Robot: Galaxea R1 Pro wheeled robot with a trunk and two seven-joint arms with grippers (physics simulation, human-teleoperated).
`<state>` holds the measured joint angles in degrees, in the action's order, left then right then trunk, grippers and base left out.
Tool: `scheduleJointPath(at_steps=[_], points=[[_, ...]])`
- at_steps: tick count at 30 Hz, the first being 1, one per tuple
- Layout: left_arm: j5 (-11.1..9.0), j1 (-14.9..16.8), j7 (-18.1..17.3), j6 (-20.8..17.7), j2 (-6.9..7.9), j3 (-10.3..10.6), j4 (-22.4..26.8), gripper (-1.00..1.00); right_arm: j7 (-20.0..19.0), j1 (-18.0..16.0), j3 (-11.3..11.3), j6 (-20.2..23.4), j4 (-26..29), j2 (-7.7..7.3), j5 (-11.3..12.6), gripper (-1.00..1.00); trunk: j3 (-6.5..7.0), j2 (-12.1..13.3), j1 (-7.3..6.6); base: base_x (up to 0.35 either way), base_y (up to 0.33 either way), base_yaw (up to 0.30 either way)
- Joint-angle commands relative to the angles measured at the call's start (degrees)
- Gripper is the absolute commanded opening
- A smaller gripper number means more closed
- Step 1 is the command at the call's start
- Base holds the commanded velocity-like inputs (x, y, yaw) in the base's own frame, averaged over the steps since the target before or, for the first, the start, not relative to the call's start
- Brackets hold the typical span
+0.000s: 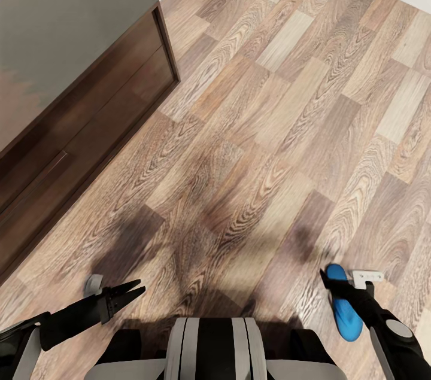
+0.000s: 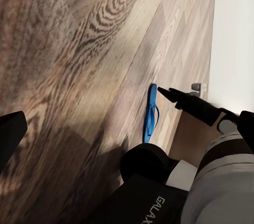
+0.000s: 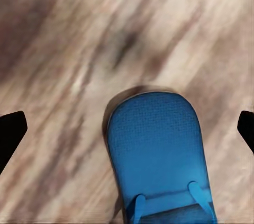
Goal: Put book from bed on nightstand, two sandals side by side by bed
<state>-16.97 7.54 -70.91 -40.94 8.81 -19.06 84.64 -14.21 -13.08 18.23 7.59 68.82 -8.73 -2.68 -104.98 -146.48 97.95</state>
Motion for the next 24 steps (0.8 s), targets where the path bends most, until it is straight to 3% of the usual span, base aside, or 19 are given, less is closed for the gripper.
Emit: scheduleJointPath(at_steps=[1,11,17,24], points=[[-0.17,0.01,-0.10,-0.53,0.02,-0.02,0.00,1.00,-0.38,-0.02,0.13,0.28,-0.27,0.03,-0.28,1.00,-0.02,-0.01,-0.01,0.000,0.000,0.000],[-0.13,0.01,-0.10,-0.54,0.01,-0.02,0.00,1.00,-0.38,-0.02,0.30,-0.08,-7.10,-0.06,-0.31,1.00,-0.02,-0.01,-0.01,0.000,0.000,0.000],[-0.11,0.01,-0.10,-0.54,0.04,-0.02,0.00,1.00,-0.38,-0.02,0.37,-3.24,-11.15,-0.20,-0.29,1.00,-0.02,-0.01,-0.01,0.000,0.000,0.000],[-0.14,0.01,-0.10,-0.54,0.01,-0.02,0.00,1.00,-0.34,-0.02,0.40,-4.06,-12.77,-1.45,-0.23,1.00,-0.02,-0.01,-0.01,0.000,0.000,0.000]])
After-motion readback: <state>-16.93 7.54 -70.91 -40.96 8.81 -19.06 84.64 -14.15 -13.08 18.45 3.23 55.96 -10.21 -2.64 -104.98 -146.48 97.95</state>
